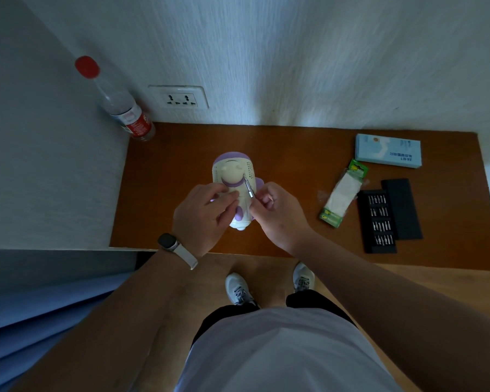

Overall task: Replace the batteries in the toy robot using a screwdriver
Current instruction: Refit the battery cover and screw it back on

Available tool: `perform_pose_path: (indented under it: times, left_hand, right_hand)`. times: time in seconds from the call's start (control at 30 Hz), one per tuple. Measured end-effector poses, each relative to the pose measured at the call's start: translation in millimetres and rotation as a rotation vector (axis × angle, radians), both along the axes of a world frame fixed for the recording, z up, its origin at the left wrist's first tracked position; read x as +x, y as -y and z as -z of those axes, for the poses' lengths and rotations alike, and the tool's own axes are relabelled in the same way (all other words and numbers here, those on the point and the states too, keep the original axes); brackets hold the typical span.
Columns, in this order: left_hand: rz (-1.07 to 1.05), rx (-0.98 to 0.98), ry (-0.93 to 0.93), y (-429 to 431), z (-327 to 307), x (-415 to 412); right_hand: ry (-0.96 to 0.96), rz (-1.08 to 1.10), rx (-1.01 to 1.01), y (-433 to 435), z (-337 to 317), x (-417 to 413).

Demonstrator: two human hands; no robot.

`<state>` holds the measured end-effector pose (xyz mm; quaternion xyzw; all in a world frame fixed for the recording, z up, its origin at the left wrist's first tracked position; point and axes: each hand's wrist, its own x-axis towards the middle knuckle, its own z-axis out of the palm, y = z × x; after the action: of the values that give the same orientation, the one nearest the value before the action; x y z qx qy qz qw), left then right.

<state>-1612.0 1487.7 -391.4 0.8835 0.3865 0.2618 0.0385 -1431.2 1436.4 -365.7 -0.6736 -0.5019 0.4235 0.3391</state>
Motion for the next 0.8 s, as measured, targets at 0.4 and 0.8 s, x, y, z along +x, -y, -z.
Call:
perform_pose_path:
  times: [0.4,0.8]
  left_hand:
    - [-0.243,-0.293,0.182,10,-2,5]
    - [-0.502,-1.283,0.665,10,8,16]
  right_hand:
    - [0.009,0.017,-0.022,3,0,0]
    - [0.027,0.107,-0.013,-1,9,-2]
